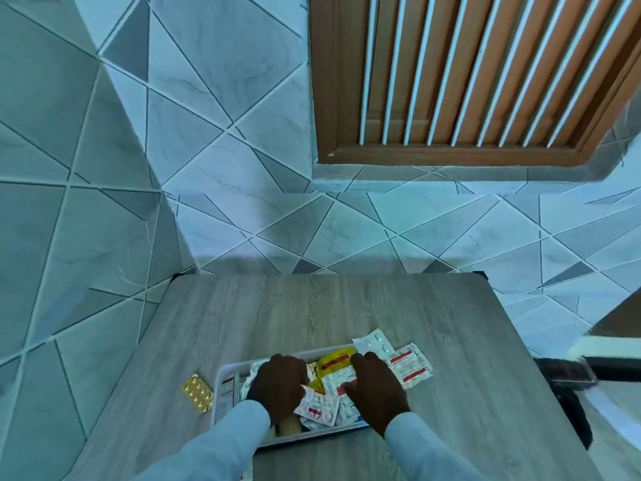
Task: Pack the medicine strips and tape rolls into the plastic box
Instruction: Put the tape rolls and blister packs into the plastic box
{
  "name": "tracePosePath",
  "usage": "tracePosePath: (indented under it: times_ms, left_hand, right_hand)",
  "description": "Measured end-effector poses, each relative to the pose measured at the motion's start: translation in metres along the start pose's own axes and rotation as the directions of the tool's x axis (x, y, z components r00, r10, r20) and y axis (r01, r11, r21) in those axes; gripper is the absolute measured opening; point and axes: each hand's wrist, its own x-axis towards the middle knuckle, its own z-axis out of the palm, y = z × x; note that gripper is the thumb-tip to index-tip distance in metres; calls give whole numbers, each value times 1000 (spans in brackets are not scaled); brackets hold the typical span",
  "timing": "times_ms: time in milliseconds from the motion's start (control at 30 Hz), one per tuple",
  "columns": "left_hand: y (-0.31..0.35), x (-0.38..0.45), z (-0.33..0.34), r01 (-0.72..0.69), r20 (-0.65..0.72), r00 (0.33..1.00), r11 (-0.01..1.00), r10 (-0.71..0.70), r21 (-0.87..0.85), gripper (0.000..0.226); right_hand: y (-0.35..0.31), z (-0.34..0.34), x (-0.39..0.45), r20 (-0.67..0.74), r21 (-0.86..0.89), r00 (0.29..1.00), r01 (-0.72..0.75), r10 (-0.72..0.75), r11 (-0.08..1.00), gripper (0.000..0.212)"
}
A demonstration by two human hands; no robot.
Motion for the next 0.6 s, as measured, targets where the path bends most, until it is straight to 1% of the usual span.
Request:
tracePosePath:
  times_ms: [67, 133, 233, 300, 367, 400, 467, 500, 533, 567, 600]
  left_hand:
    - [0, -3, 3, 3, -9, 1000, 999, -3, 43, 24]
    - [-1, -4, 3, 22, -50, 999, 1000, -22, 14, 22]
    - [-7, -4, -6, 20, -136, 990, 999, -25, -39, 19]
    - [-19, -3, -16, 54, -202, 977, 993, -75, -107, 18]
    - [-39, -3, -29, 109, -284, 945, 973, -165, -203, 17]
    - [-51, -3, -35, 132, -325, 923, 962, -206, -238, 17]
    - [-84, -3, -44, 216, -366, 869, 921, -332, -323, 19]
    - [-105, -3, -46, 285, -354, 833, 879, -425, -383, 21]
    - [-122, -4, -48, 381, -305, 789, 814, -533, -439, 26]
    - [-138, -4, -48, 479, -239, 737, 738, -632, -475, 35]
    - [-152, -5, -47, 572, -144, 684, 648, -715, -503, 47]
  right_hand:
    - [0, 2, 2, 11, -97, 999, 41, -41, 994, 42]
    - [2, 2, 4, 9, -132, 997, 81, -80, 988, 40]
    - [10, -6, 9, -56, 8, 992, 112, -112, 994, 35]
    - [22, -14, 17, -143, 143, 988, 78, -57, 987, 29]
    - [39, -22, 30, -181, 224, 982, -4, 46, 975, 31]
    - [48, -27, 36, -170, 217, 980, -62, 101, 974, 36]
    - [61, -35, 48, -101, 144, 961, -241, 257, 960, 53]
    - [64, -37, 53, -67, 85, 938, -334, 340, 939, 62]
    - [70, -39, 56, -43, 37, 910, -410, 411, 911, 72]
    - [73, -38, 57, -19, 23, 881, -472, 473, 881, 81]
    - [76, -36, 61, 8, 36, 851, -525, 525, 850, 90]
